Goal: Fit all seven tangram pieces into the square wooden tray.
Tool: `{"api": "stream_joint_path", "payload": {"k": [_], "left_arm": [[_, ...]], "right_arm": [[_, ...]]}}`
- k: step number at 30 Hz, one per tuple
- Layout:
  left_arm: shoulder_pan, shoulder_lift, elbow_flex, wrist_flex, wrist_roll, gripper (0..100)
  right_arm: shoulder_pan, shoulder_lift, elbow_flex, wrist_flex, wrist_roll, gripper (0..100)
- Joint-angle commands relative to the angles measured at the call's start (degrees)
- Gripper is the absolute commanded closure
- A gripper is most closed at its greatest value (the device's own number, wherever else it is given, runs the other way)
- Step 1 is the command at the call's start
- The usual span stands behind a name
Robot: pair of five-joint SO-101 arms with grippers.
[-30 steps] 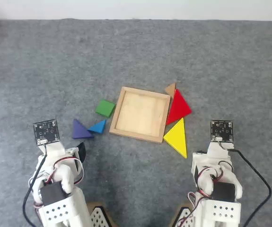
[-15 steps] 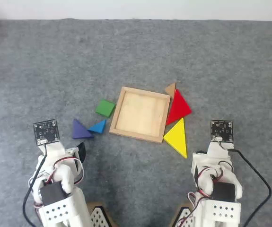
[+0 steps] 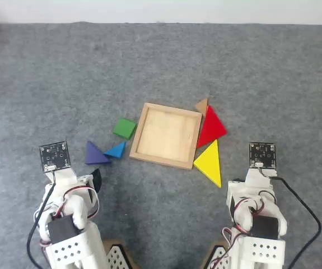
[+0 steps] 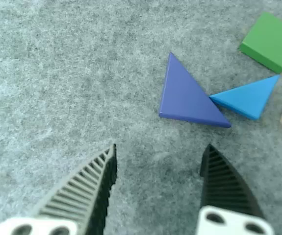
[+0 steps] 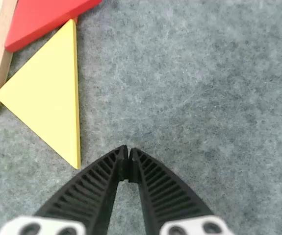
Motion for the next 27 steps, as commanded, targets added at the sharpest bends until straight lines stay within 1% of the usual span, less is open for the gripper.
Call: {"api": "stream_joint_path", "payload": {"k": [1,27], "left_arm": [[-0.2,-1.1,-1.3,0.3,0.4,73],[-0.2,-1.1,-1.3,0.3,0.4,73]], "right_arm": [[0.5,0.5,1.1,0.3,0.7,99.1],[0.0,0.5,1.1,-0.2,0.4,99.1]]}}
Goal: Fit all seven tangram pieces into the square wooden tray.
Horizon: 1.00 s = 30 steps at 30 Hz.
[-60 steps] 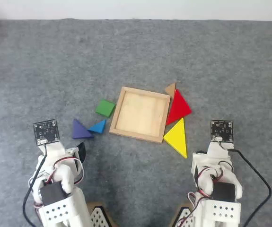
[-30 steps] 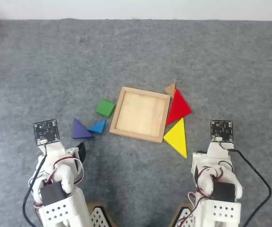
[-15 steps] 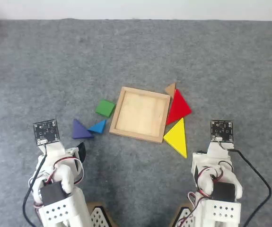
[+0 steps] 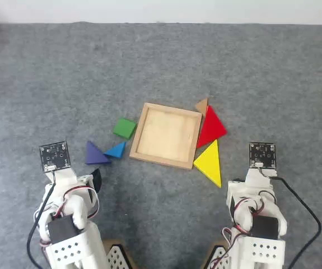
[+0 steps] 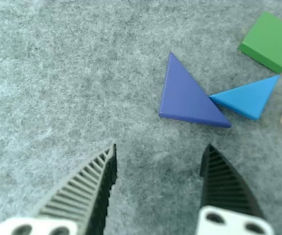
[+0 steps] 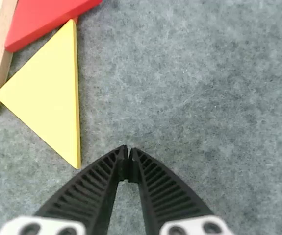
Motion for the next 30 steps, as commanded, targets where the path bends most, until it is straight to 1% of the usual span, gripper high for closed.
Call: {"api": "stream_joint_path", "payload": {"k": [1,4,15,17,20,27,30], "left_arm": [[-0.2,-1.1,-1.3,0.3,0.4,73],[-0.2,-1.1,-1.3,0.3,0.4,73],[-0.2,-1.1,-1.3,0.3,0.4,73],[0.8,-1.1,-1.3,0.3,0.5,73],[5.5,-1.1,-1.3,0.3,0.5,73],[19.8,-1.1,-1.3,0.3,0.5,73],[24.1,-1.1,-1.3,0.3,0.4,73]], "right_arm": [[0.2,0.5,1.1,-1.0,0.4,99.1],[0.3,0.5,1.1,-2.9,0.7,99.1],[0.7,0.9,1.1,-2.5,0.8,99.1],[0.7,0.9,1.1,-2.5,0.8,99.1],[0.7,0.9,1.1,-2.5,0.8,99.1],[0.7,0.9,1.1,-2.5,0.8,99.1],[0.7,0.9,1.1,-2.5,0.8,99.1]]}}
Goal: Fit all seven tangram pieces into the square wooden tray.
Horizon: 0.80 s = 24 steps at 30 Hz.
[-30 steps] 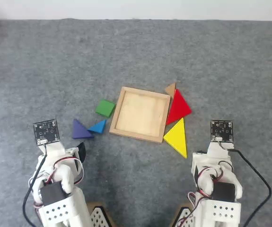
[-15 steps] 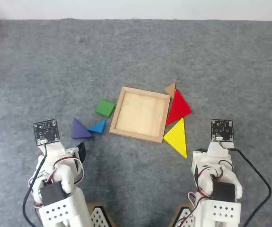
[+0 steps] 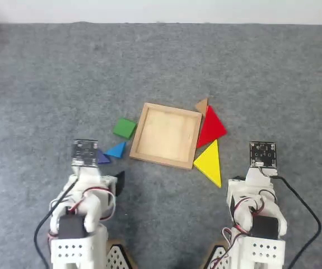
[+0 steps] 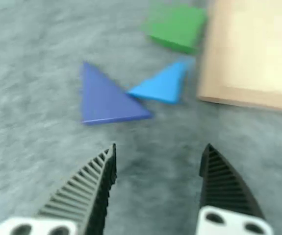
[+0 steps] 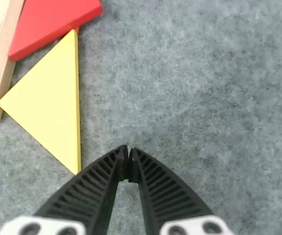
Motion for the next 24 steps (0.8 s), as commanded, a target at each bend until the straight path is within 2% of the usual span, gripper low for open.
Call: {"api": "stream_joint_path", "payload": {"k": [1,6,8,10,15,17,19,21,24], "left_arm": [[4.9,-1.1,-1.3,0.3,0.4,73],[9.2,-1.1,-1.3,0.3,0.4,73],[12.0,-1.2,-1.3,0.3,0.4,73],[14.2,-1.2,-1.3,-1.1,0.3,73],[16.2,-1.2,-1.3,-2.5,0.2,73],[16.0,-1.2,-1.3,-2.5,0.1,73],[15.4,-1.2,-1.3,-3.0,-0.8,73],[13.7,-1.1,-1.3,-4.5,-6.2,73],[9.7,-1.0,-1.3,-4.3,-11.2,73]], "right_arm": [[0.7,0.9,1.1,-0.8,0.8,99.1],[0.7,0.6,1.1,-0.8,1.0,99.1],[0.3,0.4,0.8,-1.9,4.6,99.1],[0.9,0.4,0.5,-4.8,13.3,99.0],[4.3,0.4,-1.5,-8.2,42.4,99.0],[4.3,0.4,-2.7,-8.7,50.0,99.0],[4.5,0.6,-5.5,-9.7,48.1,99.0],[4.5,1.2,-9.8,-9.8,42.0,99.0],[3.0,4.4,-16.9,-7.3,38.6,98.7]]}}
